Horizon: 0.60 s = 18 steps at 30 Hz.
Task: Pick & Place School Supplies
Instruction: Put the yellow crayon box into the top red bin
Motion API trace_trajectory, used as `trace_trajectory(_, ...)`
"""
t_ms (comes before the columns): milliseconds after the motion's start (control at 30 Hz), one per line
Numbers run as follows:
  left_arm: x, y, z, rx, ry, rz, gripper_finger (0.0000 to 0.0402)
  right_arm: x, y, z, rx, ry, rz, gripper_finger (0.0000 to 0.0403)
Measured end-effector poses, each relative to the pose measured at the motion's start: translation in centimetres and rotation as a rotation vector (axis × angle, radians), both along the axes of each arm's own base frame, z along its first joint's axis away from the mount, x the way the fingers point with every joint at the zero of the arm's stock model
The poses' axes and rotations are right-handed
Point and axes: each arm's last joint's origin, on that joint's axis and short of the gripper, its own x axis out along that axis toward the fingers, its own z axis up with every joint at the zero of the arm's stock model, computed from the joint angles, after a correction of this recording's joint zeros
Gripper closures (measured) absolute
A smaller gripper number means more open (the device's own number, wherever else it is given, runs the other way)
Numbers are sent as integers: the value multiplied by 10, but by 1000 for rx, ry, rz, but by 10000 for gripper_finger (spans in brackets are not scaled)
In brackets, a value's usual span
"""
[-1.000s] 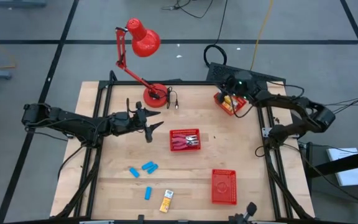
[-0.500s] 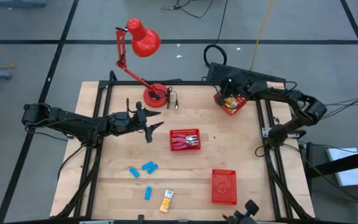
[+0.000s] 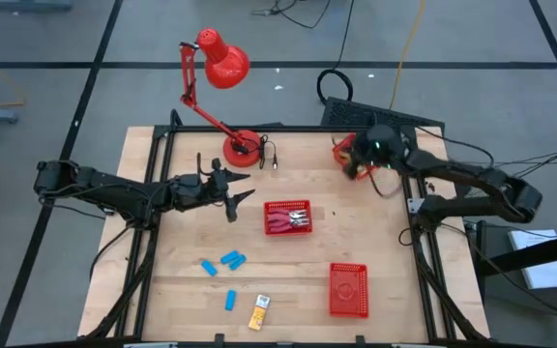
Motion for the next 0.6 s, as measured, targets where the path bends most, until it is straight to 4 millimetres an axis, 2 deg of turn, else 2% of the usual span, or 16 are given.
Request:
trace_trajectory(167, 0, -9, -1, -14, 9, -35, 176, 10, 61, -7, -5, -148, 299, 403)
trace_trajectory(300, -3, -24, -12, -95, 89, -29, 176, 16, 106, -11, 9, -192, 463, 403)
trace_trajectory(467, -13, -55, -26, -283, 246, -62, 176, 20, 153, -9, -72, -234, 603, 403)
trace_trajectory(600, -21, -91, -25, -441, 367, -115, 176, 23, 178, -4, -118, -305, 704, 403)
